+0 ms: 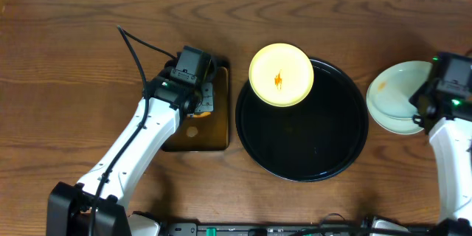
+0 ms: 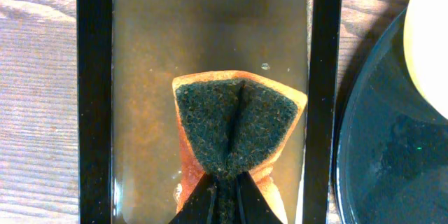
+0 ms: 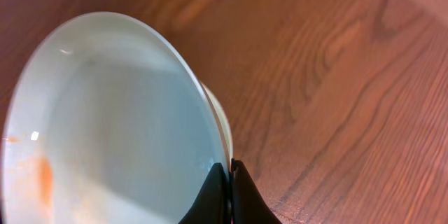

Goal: Clean dirty plates on tray and stack at the side
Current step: 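Set the green plate onto the first green plate at right, then move right gripper to the yellow plate rim and tilt it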

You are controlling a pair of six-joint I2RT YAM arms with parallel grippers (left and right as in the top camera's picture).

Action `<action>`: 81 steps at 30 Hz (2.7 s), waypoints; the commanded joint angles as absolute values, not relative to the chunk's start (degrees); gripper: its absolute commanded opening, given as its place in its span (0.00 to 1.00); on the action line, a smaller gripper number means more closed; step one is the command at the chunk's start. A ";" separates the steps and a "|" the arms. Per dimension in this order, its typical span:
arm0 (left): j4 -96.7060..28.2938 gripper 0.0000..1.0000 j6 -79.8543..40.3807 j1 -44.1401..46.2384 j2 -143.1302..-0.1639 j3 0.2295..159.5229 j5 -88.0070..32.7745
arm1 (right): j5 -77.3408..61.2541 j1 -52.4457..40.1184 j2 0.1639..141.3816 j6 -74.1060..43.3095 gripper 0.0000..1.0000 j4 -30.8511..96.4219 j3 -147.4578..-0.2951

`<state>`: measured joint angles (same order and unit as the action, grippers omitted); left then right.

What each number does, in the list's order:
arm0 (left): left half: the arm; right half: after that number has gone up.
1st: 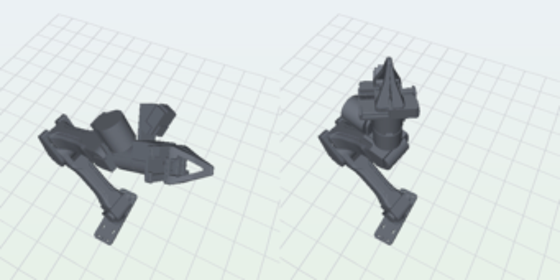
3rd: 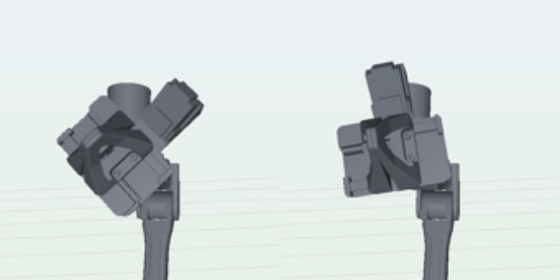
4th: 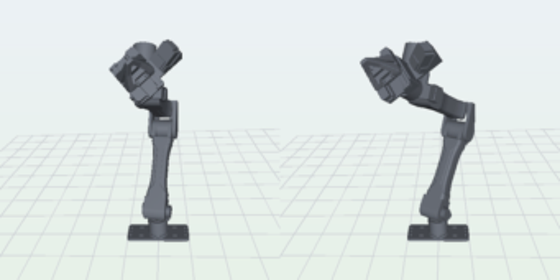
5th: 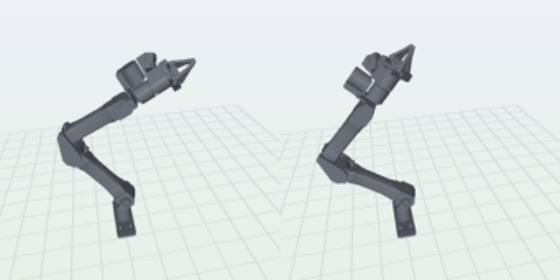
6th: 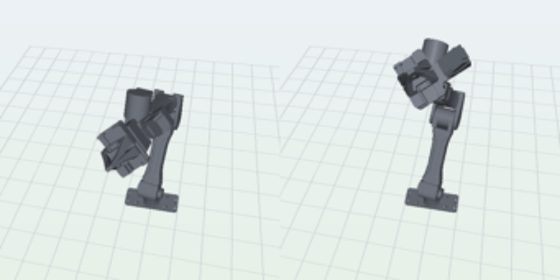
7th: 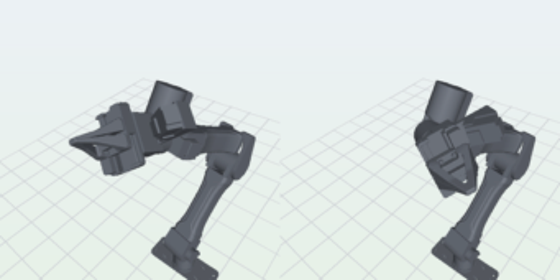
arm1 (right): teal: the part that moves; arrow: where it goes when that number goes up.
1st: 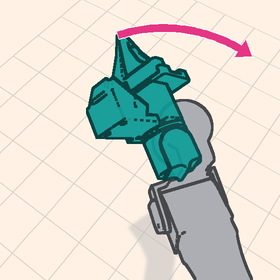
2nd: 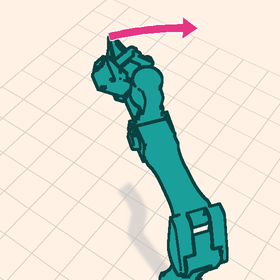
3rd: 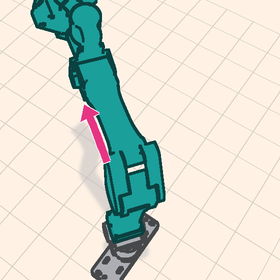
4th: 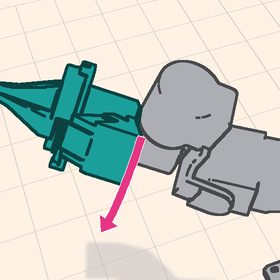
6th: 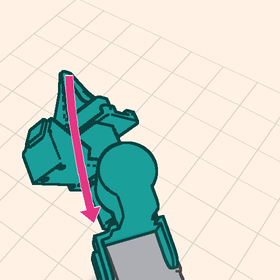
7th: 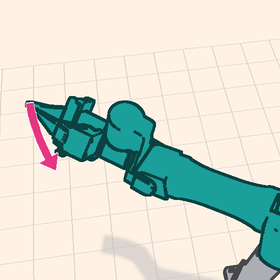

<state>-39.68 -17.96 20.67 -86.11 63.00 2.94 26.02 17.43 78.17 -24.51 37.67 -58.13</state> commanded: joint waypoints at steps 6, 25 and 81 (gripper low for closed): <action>-39.86 0.07 -17.39 20.43 -86.28 63.11 3.01 | 15.57 25.54 83.66 -27.59 0.01 35.33 -59.27; -39.86 0.07 -17.41 20.43 -86.28 63.11 3.01 | -22.46 11.44 83.90 -9.69 0.57 36.75 -62.81; -36.01 0.08 -17.37 21.04 -86.28 63.11 -7.18 | -16.29 -6.20 110.06 -7.42 0.01 62.15 -78.74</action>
<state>-37.69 -17.96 20.69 -86.11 63.00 -0.45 -17.74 -4.91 110.61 -8.27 61.54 -78.65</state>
